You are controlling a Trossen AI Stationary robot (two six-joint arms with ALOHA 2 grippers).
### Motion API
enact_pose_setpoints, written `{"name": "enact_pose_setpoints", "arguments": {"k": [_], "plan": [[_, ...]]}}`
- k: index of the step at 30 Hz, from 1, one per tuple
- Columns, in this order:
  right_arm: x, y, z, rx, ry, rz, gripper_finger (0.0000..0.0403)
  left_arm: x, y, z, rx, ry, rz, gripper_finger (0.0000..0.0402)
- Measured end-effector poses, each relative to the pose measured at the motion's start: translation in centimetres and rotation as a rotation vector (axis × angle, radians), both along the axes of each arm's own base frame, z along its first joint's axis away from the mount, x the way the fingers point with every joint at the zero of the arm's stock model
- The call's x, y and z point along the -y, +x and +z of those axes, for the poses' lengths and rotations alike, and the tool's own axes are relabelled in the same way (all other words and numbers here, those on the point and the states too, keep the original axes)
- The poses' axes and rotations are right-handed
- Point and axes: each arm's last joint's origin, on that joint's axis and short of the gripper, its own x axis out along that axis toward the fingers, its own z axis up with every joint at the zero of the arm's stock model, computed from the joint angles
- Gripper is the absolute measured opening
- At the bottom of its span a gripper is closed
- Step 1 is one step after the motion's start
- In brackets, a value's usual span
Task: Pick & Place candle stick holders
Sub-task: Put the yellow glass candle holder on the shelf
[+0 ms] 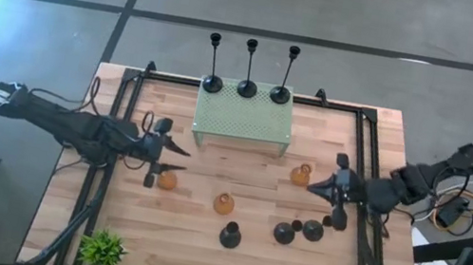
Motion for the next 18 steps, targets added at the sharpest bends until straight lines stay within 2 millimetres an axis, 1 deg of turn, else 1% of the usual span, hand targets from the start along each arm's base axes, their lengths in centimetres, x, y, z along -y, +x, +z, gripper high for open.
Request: {"name": "enact_pose_setpoints", "arguments": {"k": [6,11,18], "plan": [[-2.5,-1.7,-0.1,0.05,-0.024,-0.023,0.0008,-0.1,-0.4,0.3,0.02,-0.001,0.011,0.017],[-4.1,-3.3,-0.9,0.03,0.029,-0.03,0.0008,-0.2,-0.6,0.5,0.032,-0.003,0.015,0.017],[-5.6,-4.5,-2.0,-0.031,0.103,-0.006,0.0008,-0.4,-0.7,0.6,0.041,0.013,0.079,0.017]]}}
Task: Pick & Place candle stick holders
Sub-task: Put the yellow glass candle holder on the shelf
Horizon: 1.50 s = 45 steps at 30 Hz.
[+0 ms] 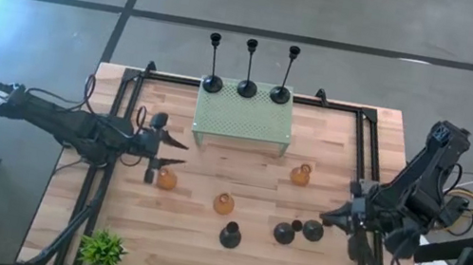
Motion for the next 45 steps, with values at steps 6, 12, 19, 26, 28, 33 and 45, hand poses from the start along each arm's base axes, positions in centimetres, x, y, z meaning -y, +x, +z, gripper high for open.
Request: {"name": "enact_pose_setpoints", "arguments": {"k": [6,12,19,26,28,33,45], "plan": [[-1.8,-1.0,-1.0,-0.091,0.15,0.034,0.0008,-0.2,-0.1,0.1,0.01,0.011,0.056,0.017],[-3.6,-1.9,-2.1,-0.173,0.281,0.026,0.0008,-0.2,-0.1,0.5,0.051,0.006,0.073,0.017],[-5.5,-2.2,-4.2,-0.244,0.29,-0.042,0.0008,-0.3,-0.1,0.7,0.067,0.033,0.084,0.017],[-5.5,-2.4,-5.2,-0.357,0.297,-0.166,0.0008,-0.3,0.0,1.2,0.111,0.063,0.093,0.017],[-5.7,-2.3,-3.5,-0.31,0.314,-0.119,0.0008,-0.3,0.0,1.2,0.112,0.065,0.093,0.017],[-4.3,-2.3,1.8,-0.073,0.077,0.006,0.0008,-0.3,0.0,1.2,0.113,0.065,0.093,0.017],[6.4,-4.6,2.2,-0.012,-0.078,-0.206,0.0008,-0.3,0.1,0.1,0.082,0.071,0.092,0.017]]}}
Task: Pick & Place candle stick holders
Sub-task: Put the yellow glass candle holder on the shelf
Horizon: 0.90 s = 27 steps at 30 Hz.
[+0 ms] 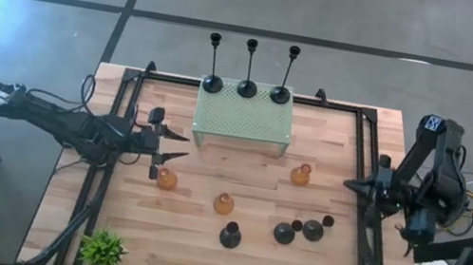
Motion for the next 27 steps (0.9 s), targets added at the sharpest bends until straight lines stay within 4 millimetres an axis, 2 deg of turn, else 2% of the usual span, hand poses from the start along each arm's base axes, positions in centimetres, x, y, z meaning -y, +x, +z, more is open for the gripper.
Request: {"name": "enact_pose_setpoints", "arguments": {"k": [6,10,13,17,22,27], "plan": [[2.7,-0.8,-3.3,0.101,0.125,-0.103,0.0008,0.0,0.1,-0.7,0.005,-0.017,0.002,0.017],[3.2,-0.9,-5.1,0.142,0.155,-0.135,0.0008,0.0,0.2,-1.2,0.017,-0.021,0.002,0.017],[3.3,-0.8,-5.7,0.147,0.139,-0.16,0.0008,0.0,0.2,-1.3,0.039,-0.019,0.001,0.017],[2.2,-0.1,-5.4,0.175,0.058,-0.15,0.0008,0.0,0.2,-1.3,0.047,-0.01,0.0,0.017],[0.1,1.4,-3.8,0.2,-0.037,-0.086,0.0008,0.0,0.3,-0.9,0.079,0.007,-0.002,0.017],[-0.4,2.9,-2.9,0.184,-0.095,-0.08,0.0008,0.0,0.3,-0.8,0.085,0.02,-0.002,0.017]]}}
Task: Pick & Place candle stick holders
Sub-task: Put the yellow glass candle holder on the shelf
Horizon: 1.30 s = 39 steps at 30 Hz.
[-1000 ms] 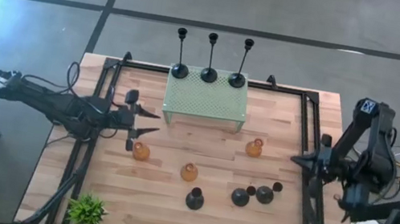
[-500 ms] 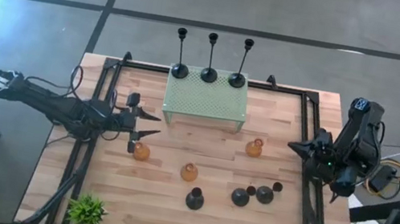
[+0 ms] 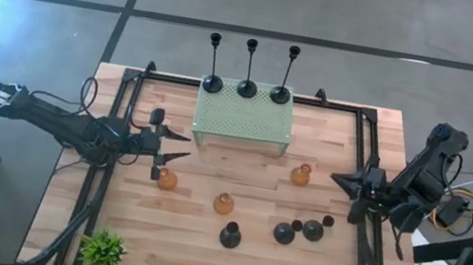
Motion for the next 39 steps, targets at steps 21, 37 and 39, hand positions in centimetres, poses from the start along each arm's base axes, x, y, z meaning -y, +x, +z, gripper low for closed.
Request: {"name": "enact_pose_setpoints", "arguments": {"k": [21,37,39], "plan": [[5.6,3.8,0.2,-0.194,0.002,-0.016,0.0008,0.0,0.0,-0.3,-0.033,0.015,-0.001,0.017],[7.0,2.2,-4.5,-0.213,0.168,-0.171,0.0008,0.0,0.0,-0.6,-0.059,0.022,0.01,0.017],[7.0,2.0,-4.5,-0.192,0.2,-0.195,0.0008,0.0,0.0,-0.6,-0.06,0.019,0.011,0.017]]}}
